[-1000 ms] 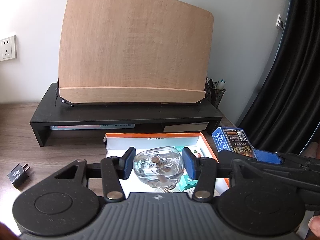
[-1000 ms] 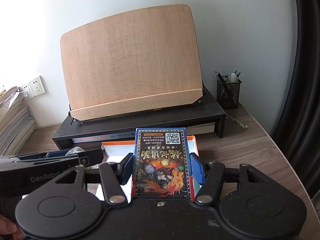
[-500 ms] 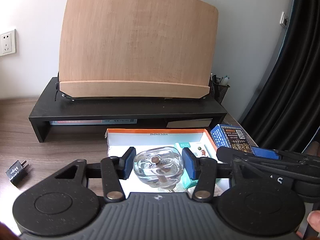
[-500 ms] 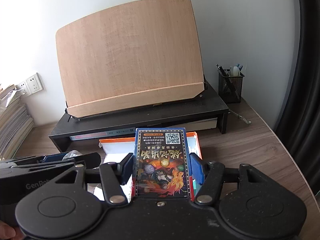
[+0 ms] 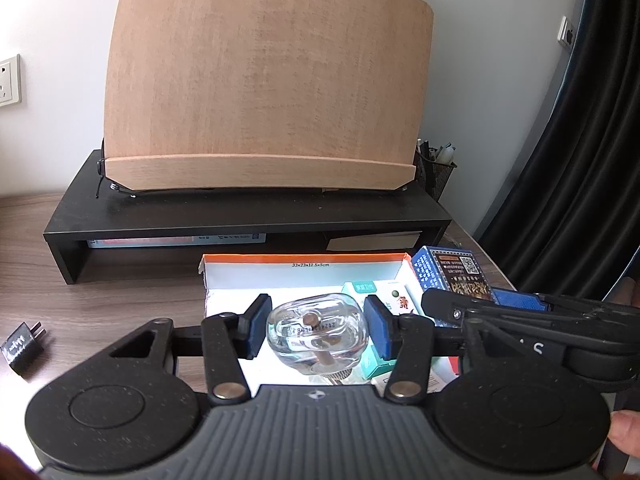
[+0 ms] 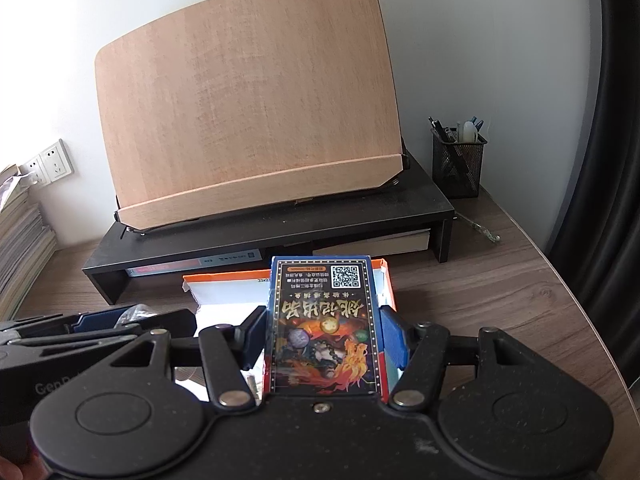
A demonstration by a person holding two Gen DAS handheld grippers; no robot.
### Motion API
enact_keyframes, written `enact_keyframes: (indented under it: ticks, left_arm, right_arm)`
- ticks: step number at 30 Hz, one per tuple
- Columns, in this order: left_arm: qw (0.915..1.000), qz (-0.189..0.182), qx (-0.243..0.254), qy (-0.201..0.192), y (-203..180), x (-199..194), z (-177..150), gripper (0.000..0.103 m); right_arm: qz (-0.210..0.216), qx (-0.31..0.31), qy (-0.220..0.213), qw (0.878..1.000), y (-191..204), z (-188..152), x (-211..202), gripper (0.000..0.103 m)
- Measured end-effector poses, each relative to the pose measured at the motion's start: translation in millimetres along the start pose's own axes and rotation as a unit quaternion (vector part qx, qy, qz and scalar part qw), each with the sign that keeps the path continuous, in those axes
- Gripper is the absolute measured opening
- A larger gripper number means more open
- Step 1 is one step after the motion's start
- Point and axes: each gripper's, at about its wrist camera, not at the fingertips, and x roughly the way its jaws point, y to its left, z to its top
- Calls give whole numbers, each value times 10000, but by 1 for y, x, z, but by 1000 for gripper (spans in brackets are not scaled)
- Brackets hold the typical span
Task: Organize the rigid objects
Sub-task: 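Carry the card box and glass bottle above the tray with both tools, then lower the card box and glass bottle into the tray and open both tools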
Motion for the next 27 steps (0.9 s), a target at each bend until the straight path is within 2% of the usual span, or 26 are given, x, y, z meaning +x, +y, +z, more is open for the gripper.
enact_keyframes:
  ticks: [21,27]
  left_arm:
    - [9999,-18,-40,93,-2,6,-4,51]
    - [9998,-6,-64,180,-1,13,-6,51]
  right_arm:
    - [15,-27,211,9998,-5,3,22,72]
    - [47,166,88,9998,-15,4,23,73]
